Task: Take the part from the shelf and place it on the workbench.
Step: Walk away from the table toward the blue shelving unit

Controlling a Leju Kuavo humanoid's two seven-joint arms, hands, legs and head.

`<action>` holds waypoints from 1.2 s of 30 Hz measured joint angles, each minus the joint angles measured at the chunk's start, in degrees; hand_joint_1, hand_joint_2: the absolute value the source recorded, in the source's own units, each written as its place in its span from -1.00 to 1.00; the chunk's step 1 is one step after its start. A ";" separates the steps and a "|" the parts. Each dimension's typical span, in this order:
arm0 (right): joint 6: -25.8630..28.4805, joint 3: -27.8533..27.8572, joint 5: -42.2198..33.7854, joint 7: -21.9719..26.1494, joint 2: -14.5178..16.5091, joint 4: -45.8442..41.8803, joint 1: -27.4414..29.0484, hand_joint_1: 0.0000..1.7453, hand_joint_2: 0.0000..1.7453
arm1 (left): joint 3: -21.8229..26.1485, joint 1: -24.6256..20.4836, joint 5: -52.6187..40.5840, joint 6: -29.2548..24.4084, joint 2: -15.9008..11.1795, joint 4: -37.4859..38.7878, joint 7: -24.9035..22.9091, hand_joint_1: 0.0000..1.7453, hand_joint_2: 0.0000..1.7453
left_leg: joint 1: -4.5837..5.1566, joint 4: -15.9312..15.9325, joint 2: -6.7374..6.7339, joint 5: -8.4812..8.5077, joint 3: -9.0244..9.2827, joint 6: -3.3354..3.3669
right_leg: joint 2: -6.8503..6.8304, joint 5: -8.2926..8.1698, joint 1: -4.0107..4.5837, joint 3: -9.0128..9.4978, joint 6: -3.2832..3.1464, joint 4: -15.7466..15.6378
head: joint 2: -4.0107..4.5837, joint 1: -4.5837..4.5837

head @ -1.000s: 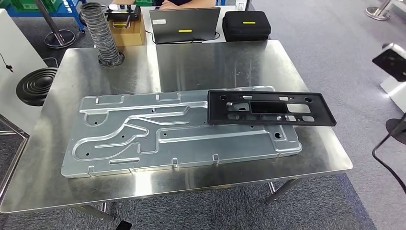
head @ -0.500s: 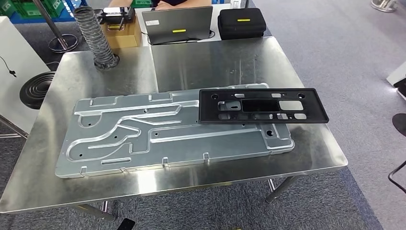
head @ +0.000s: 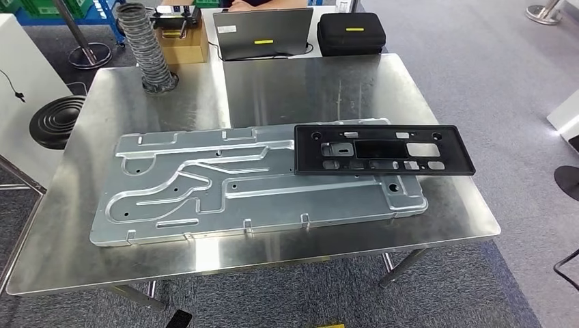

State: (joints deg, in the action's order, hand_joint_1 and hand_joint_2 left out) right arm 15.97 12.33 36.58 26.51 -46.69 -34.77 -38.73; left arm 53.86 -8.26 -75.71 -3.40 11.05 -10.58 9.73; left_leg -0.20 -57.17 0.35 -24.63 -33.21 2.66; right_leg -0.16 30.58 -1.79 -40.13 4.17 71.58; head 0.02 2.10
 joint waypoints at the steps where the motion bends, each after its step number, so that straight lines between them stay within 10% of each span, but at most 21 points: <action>1: 0.03 0.55 -0.33 0.22 0.03 0.08 0.64 -1.00 -1.00 | -0.03 -0.01 0.01 0.01 0.01 0.00 0.03 -1.00 -1.00 | -0.04 -0.14 0.02 -0.06 -0.01 -0.13 | -0.03 -1.93 -0.20 1.99 0.11 -3.61 | -0.01 0.00; 4: 0.17 2.71 -1.08 0.99 0.10 0.17 2.82 -1.00 -1.00 | -0.17 -0.04 0.11 0.01 0.03 0.00 0.05 -1.00 -1.00 | 0.10 -0.64 0.19 -0.24 -0.26 -1.02 | 0.05 -4.89 -0.08 7.00 -0.50 -13.44 | -0.01 0.01; 8: 0.62 6.23 -1.15 1.79 0.42 0.49 6.74 -1.00 -1.00 | -0.33 0.09 0.50 -0.02 0.05 0.00 0.04 -1.00 -1.00 | 0.16 -1.14 0.29 -0.65 -0.69 -2.25 | 0.09 -5.15 0.21 6.99 -2.29 -14.24 | 0.00 0.01; 14: 1.33 11.46 -1.25 2.55 1.53 1.15 11.98 -1.00 -1.00 | -0.42 0.17 0.77 -0.07 0.05 0.00 0.03 -1.00 -1.00 | 0.16 -17.62 0.03 -9.00 -7.34 -2.32 | -0.09 -5.59 0.72 6.55 -3.66 -14.39 | 0.00 0.02; 19: 1.63 15.22 -1.54 3.03 2.80 1.42 15.91 -1.00 -1.00 | -0.46 0.05 1.27 -0.07 0.03 0.00 0.02 -1.00 -1.00 | 0.66 -2.21 0.02 -2.48 0.93 -0.69 | -0.01 -5.73 1.41 6.51 -3.48 -14.18 | 0.00 0.02; 23: 1.86 17.16 -1.20 2.96 3.79 1.55 17.44 -1.00 -1.00 | -0.48 -0.03 1.60 -0.06 0.04 0.00 -0.05 -1.00 -1.00 | 0.71 -0.14 -0.11 -1.58 1.53 -0.27 | 0.08 -5.96 1.17 6.15 -2.25 -14.09 | 0.00 0.01; 29: 2.73 18.48 0.29 2.47 5.53 3.12 17.32 -1.00 -1.00 | -0.48 -0.09 2.02 -0.09 0.02 0.00 -0.51 -1.00 -1.00 | 0.38 0.42 -0.35 -0.38 0.77 0.26 | 0.10 2.16 0.35 0.03 -0.51 1.13 | 0.00 0.00; 33: 3.08 18.52 1.45 2.50 6.43 4.60 16.11 -1.00 -1.00 | -0.43 -0.06 2.73 -0.39 0.01 0.00 -0.55 -1.00 -1.00 | 0.39 -0.59 -0.35 -0.45 0.09 -0.31 | 0.05 -3.04 -0.17 6.45 -0.29 -10.09 | 0.00 0.00; 36: 3.62 18.51 2.10 2.41 7.19 5.74 15.03 -1.00 -1.00 | -0.40 -0.03 3.00 -0.66 -0.02 0.00 -0.54 -1.00 -1.00 | 0.55 -0.83 -0.30 -0.30 -0.30 -1.29 | 0.20 -3.87 0.41 8.16 -1.45 -13.94 | 0.00 0.01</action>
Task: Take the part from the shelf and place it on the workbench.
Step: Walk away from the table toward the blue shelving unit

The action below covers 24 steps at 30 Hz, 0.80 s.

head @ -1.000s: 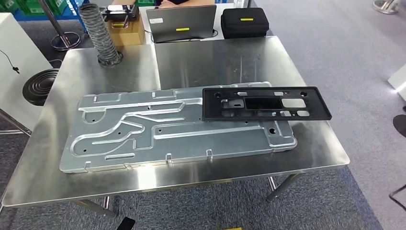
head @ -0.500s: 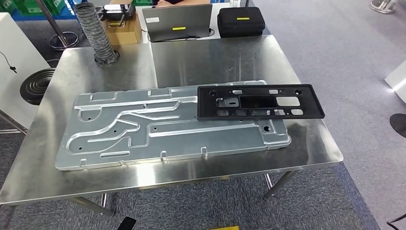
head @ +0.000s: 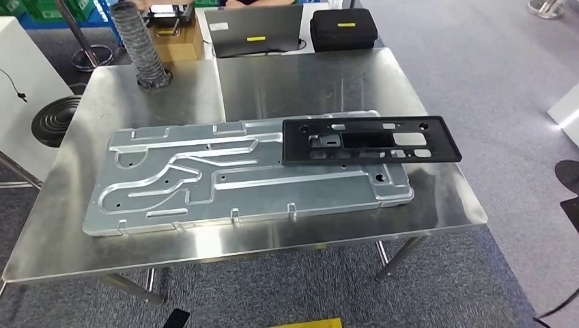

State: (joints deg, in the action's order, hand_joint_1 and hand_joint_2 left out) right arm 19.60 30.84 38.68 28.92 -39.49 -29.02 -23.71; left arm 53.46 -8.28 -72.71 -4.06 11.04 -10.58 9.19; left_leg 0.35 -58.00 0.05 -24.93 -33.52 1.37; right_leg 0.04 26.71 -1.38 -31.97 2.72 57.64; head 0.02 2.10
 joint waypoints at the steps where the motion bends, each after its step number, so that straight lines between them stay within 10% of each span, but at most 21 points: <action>1: 0.12 0.00 0.13 -0.02 0.23 0.29 -0.18 -1.00 -1.00 | 0.01 0.04 0.02 -0.03 0.00 0.00 0.01 -1.00 -1.00 | -0.01 0.04 0.02 0.11 -0.06 -0.30 | 0.02 -0.15 0.01 -0.15 -0.44 -0.02 | 0.00 0.00; 4: 0.66 0.03 0.04 0.01 0.91 1.21 -0.87 -1.00 -1.00 | 0.02 0.06 0.05 -0.09 -0.03 0.00 0.01 -1.00 -1.00 | -0.08 -2.81 0.05 -2.10 -1.33 -1.13 | -0.17 -0.77 -0.26 -0.43 -1.65 -0.37 | 0.00 0.01; 7: 1.37 0.65 -1.17 0.56 2.25 2.18 -0.34 -1.00 -1.00 | 0.02 0.18 0.16 -0.09 -0.04 0.00 -0.01 -1.00 -1.00 | -0.13 -13.68 0.06 -8.03 -5.75 -1.36 | -0.29 -1.14 -0.04 -0.93 -2.35 -0.43 | 0.00 0.02; 9: 1.62 1.65 -2.28 1.29 3.65 2.84 1.03 -1.00 -1.00 | 0.02 0.40 0.31 -0.09 -0.04 0.00 -0.01 -1.00 -1.00 | -0.11 -16.30 0.05 -8.45 -6.38 -1.21 | -0.33 -1.28 0.22 -1.16 -2.44 -0.39 | 0.00 0.02; 14: 2.17 3.61 -3.21 2.39 6.08 3.95 3.58 -1.00 -1.00 | 0.02 0.59 0.44 -0.11 -0.15 0.00 0.13 -1.00 -1.00 | 0.19 -0.73 0.18 -2.29 2.02 0.05 | -0.17 -1.51 0.71 -1.46 -1.96 -0.01 | 0.00 0.02; 19: 2.15 4.36 -3.19 2.37 6.74 4.30 4.28 -1.00 -1.00 | 0.02 0.62 0.45 -0.13 -0.19 0.00 0.21 -1.00 -1.00 | 0.01 1.00 0.02 -1.11 2.08 1.19 | -0.04 -0.46 0.35 -2.50 -0.36 1.52 | 0.00 0.02; 24: 2.18 5.31 -3.58 1.44 8.03 4.69 5.62 -1.00 -1.00 | 0.02 0.89 0.45 -0.14 -0.20 0.00 0.17 -1.00 -1.00 | -0.04 1.00 -0.07 -0.39 1.24 1.55 | -0.05 6.27 -0.11 -8.01 0.71 15.51 | 0.00 0.02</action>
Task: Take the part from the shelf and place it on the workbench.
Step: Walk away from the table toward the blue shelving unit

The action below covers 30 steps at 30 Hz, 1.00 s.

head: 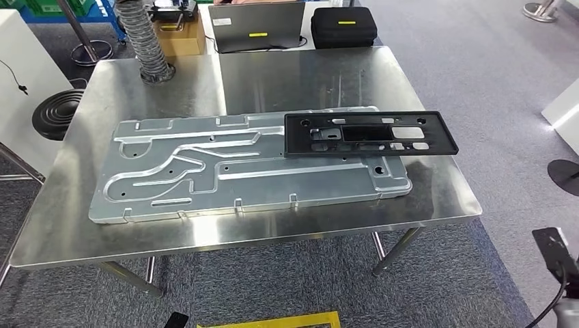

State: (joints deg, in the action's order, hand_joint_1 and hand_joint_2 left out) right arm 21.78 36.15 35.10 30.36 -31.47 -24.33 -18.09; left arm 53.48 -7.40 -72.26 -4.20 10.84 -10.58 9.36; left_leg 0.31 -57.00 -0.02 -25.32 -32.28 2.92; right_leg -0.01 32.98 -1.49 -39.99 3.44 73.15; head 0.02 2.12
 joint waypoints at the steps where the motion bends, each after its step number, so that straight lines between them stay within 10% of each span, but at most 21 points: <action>1: 0.05 0.19 -0.14 -0.13 0.44 0.14 0.39 -1.00 -1.00 | 0.00 0.09 0.01 0.00 -0.01 0.00 -0.04 -1.00 -1.00 | 0.00 -0.14 0.00 0.04 -0.13 -0.05 | -0.02 -1.13 -0.11 0.96 0.05 -1.41 | 0.00 0.00; 5: 0.26 1.12 -0.48 -0.46 1.58 0.61 1.20 -1.00 -1.00 | 0.00 0.09 0.08 0.00 -0.03 0.00 -0.17 -1.00 -1.00 | 0.11 -0.68 0.01 0.14 -0.47 -0.88 | -0.10 -6.03 0.05 8.17 -0.68 -14.89 | 0.00 0.00; 9: 0.13 2.32 -0.59 -1.03 2.75 1.21 2.51 -1.00 -1.00 | 0.01 0.27 0.31 0.01 -0.07 0.00 -0.33 -1.00 -1.00 | 0.08 -1.06 0.06 0.07 -0.98 -2.23 | -0.05 -6.83 0.43 8.03 -2.30 -16.02 | 0.00 0.00; 15: -0.28 4.78 -1.31 -1.99 6.30 3.04 5.14 -1.00 -1.00 | 0.05 0.63 0.59 -0.07 -0.16 0.00 -0.61 -1.00 -1.00 | -0.07 -17.34 0.11 -9.80 -6.59 -3.11 | -0.30 -8.33 0.52 6.29 -3.67 -16.20 | 0.00 0.00; 20: -0.83 6.66 -1.59 -2.64 8.66 4.71 6.84 -1.00 -1.00 | 0.10 0.69 0.60 -0.24 -0.37 0.00 -0.62 -1.00 -1.00 | 0.26 -1.75 0.14 -3.98 3.25 -1.82 | -0.10 -9.39 0.97 5.27 -3.12 -15.82 | -0.01 0.00; 23: -1.36 7.46 -1.69 -2.92 9.95 5.55 7.47 -1.00 -1.00 | 0.10 0.80 0.62 -0.37 -0.45 0.00 -0.63 -1.00 -1.00 | 0.46 0.38 0.07 -3.12 3.85 -1.23 | -0.06 -10.19 0.99 4.98 -2.11 -15.88 | -0.01 0.00; 26: -1.96 8.26 -2.32 -3.70 11.21 6.30 8.14 -1.00 -1.00 | 0.16 0.77 0.63 -0.50 -0.50 0.00 -0.64 -1.00 -1.00 | 0.16 1.00 -0.22 -1.52 3.12 -0.23 | -0.02 -7.14 0.69 3.70 -1.09 -13.09 | 0.00 -0.01; 30: -2.72 9.45 -3.10 -4.78 13.62 7.39 9.01 -1.00 -1.00 | 0.17 0.81 0.43 -0.44 -0.52 0.00 -0.80 -1.00 -1.00 | 0.13 0.72 -0.45 0.21 0.61 -0.06 | -0.03 1.06 0.33 -0.03 -0.07 -0.13 | 0.00 -0.01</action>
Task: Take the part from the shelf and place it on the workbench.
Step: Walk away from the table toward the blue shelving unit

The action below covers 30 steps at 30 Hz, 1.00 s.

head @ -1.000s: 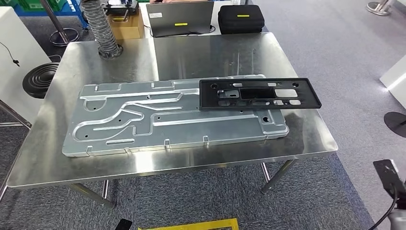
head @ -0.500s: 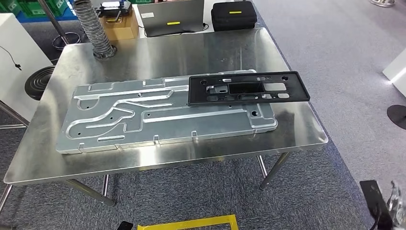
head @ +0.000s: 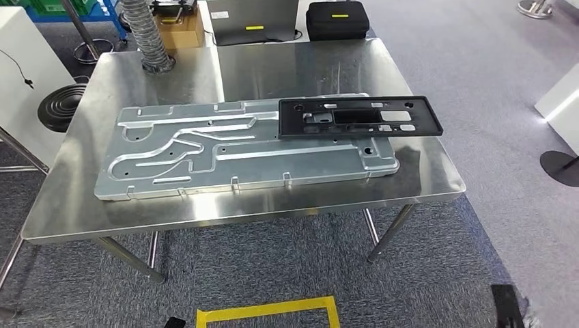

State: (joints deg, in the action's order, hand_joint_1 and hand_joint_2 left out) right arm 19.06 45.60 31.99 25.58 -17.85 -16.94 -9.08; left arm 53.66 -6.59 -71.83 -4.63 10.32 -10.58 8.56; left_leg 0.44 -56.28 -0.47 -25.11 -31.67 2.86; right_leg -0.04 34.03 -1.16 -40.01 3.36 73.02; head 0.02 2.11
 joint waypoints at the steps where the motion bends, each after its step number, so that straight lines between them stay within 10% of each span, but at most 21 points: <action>1: -0.30 0.33 -0.28 -0.29 0.79 0.31 0.44 -1.00 -1.00 | 0.00 0.01 -0.05 0.08 0.00 0.00 -0.09 -1.00 -1.00 | -0.01 -0.25 -0.01 0.35 -0.72 -0.10 | -0.01 -0.29 -0.12 0.89 0.11 0.08 | 0.00 -0.01; 6: -1.59 1.60 -0.94 -2.40 4.90 1.65 1.74 -1.00 -1.00 | 0.00 -0.03 0.09 0.59 -0.02 0.00 -0.57 -1.00 -1.00 | 0.00 -1.66 -0.10 1.52 -3.03 -1.35 | 0.04 -4.55 0.11 11.73 -0.94 -15.49 | 0.00 0.00; 10: -1.68 2.23 -1.16 -3.19 7.34 2.53 2.36 -1.00 -1.00 | 0.00 0.19 0.20 0.70 -0.15 0.00 -0.69 -1.00 -1.00 | -0.09 -2.47 -0.05 1.31 -3.80 -2.82 | 0.01 -5.93 0.23 10.64 -2.78 -16.25 | 0.00 0.00; 15: -1.96 2.73 -1.10 -3.79 8.85 2.95 2.55 -1.00 -1.00 | 0.00 0.28 0.22 0.70 -0.39 0.00 -0.72 -1.00 -1.00 | -0.47 -16.82 0.12 -9.92 -6.99 -3.78 | -0.17 -9.13 0.26 6.71 -3.71 -16.21 | 0.00 0.01; 17: -2.51 2.83 -0.76 -4.98 9.37 3.17 2.66 -1.00 -1.00 | 0.00 0.28 0.27 0.71 -0.45 0.00 -0.75 -1.00 -1.00 | -0.58 -17.02 0.12 -8.28 -4.69 -3.83 | -0.16 -10.28 0.34 4.92 -3.55 -15.87 | 0.00 0.01; 21: -2.95 2.89 -0.16 -7.25 11.62 3.73 3.15 -1.00 -1.00 | 0.01 -0.05 0.28 0.97 -0.62 0.00 -0.76 -1.00 -1.00 | -0.43 -2.20 0.32 -6.04 6.05 -3.11 | -0.08 -12.37 0.52 2.56 -2.66 -15.23 | 0.00 0.01; 24: -3.34 2.90 0.30 -8.29 13.52 4.22 3.52 -1.00 -1.00 | 0.01 -0.08 0.25 1.24 -0.71 0.00 -0.73 -1.00 -1.00 | -0.25 0.17 0.40 -5.51 6.46 -1.90 | 0.02 -14.18 0.42 2.33 -1.65 -15.70 | 0.00 -0.03; 26: -3.80 2.90 0.75 -8.87 14.42 4.49 3.83 -1.00 -1.00 | 0.02 -0.17 0.05 1.35 -0.81 0.00 -0.71 -1.00 -1.00 | -0.37 0.46 0.11 -4.09 5.25 -0.92 | 0.18 -12.16 0.29 1.43 -1.07 -14.32 | -0.01 -0.03; 30: -4.39 2.90 0.86 -9.27 15.75 4.70 3.98 -1.00 -1.00 | -0.12 -0.32 -0.75 1.70 -0.88 0.00 -0.77 -1.00 -1.00 | -0.21 0.37 -0.17 -0.87 1.31 -0.23 | 0.19 -1.49 0.20 -1.46 -0.44 -0.92 | -0.01 -0.07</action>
State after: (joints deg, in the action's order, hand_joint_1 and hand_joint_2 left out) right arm 14.67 48.50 32.86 16.30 -2.10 -12.24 -5.10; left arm 53.54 -6.92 -72.58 -2.93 9.44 -10.58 7.79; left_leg 0.23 -55.91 -0.64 -25.98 -30.36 2.63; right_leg 0.15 32.55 -0.96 -41.48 2.93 72.10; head 0.01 2.04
